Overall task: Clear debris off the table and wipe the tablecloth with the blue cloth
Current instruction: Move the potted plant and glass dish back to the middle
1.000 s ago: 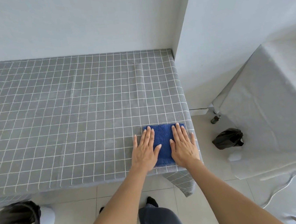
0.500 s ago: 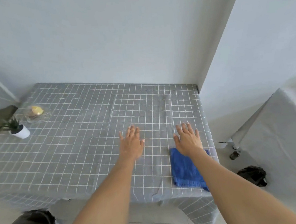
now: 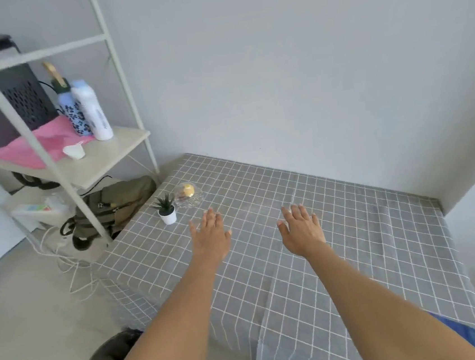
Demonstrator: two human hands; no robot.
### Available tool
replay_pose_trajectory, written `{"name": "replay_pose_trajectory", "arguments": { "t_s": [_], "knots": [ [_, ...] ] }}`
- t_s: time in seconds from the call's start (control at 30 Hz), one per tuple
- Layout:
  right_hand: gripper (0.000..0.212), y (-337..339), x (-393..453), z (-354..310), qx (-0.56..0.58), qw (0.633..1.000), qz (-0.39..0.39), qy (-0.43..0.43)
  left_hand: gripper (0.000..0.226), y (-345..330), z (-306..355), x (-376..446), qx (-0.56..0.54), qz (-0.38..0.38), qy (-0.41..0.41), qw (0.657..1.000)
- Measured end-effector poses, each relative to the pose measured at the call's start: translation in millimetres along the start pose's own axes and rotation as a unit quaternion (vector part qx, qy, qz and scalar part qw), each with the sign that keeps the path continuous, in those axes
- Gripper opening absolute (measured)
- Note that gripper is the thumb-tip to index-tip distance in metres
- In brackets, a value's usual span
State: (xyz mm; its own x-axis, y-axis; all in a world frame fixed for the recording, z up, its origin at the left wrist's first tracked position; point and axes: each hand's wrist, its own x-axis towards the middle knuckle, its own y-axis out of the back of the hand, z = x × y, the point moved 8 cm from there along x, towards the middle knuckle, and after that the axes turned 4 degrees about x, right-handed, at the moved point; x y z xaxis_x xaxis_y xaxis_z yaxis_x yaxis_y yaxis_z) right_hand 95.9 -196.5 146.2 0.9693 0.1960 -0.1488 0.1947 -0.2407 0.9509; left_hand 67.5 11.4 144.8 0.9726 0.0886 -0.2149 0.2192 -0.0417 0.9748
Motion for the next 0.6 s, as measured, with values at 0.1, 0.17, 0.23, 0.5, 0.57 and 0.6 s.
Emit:
{"name": "replay_pose_trajectory", "arguments": {
  "t_s": [0.1, 0.17, 0.23, 0.5, 0.57, 0.6],
  "knots": [
    [0.055, -16, 17, -39, -0.005, 1.0, -0.018, 0.022, 0.06, -10, -48, 1, -0.001, -0.009, 0.024, 1.0],
    [0.056, -26, 30, -63, -0.009, 0.999, -0.025, 0.034, 0.06, -19, -74, 0, -0.004, -0.015, 0.042, 0.999],
    [0.056, -36, 42, -84, -0.01, 0.998, -0.037, 0.048, 0.059, -31, -96, 0, -0.016, -0.025, 0.06, 0.998],
    [0.06, -77, 106, -129, -0.016, 0.992, -0.086, 0.094, 0.06, -73, -146, 26, -0.037, -0.066, 0.123, 0.989],
    [0.063, -85, 129, -135, -0.013, 0.99, -0.094, 0.102, 0.061, -79, -154, 39, -0.055, -0.072, 0.142, 0.986],
    [0.065, -89, 141, -138, -0.01, 0.99, -0.097, 0.104, 0.062, -84, -158, 46, -0.062, -0.076, 0.152, 0.984]
  ]
}}
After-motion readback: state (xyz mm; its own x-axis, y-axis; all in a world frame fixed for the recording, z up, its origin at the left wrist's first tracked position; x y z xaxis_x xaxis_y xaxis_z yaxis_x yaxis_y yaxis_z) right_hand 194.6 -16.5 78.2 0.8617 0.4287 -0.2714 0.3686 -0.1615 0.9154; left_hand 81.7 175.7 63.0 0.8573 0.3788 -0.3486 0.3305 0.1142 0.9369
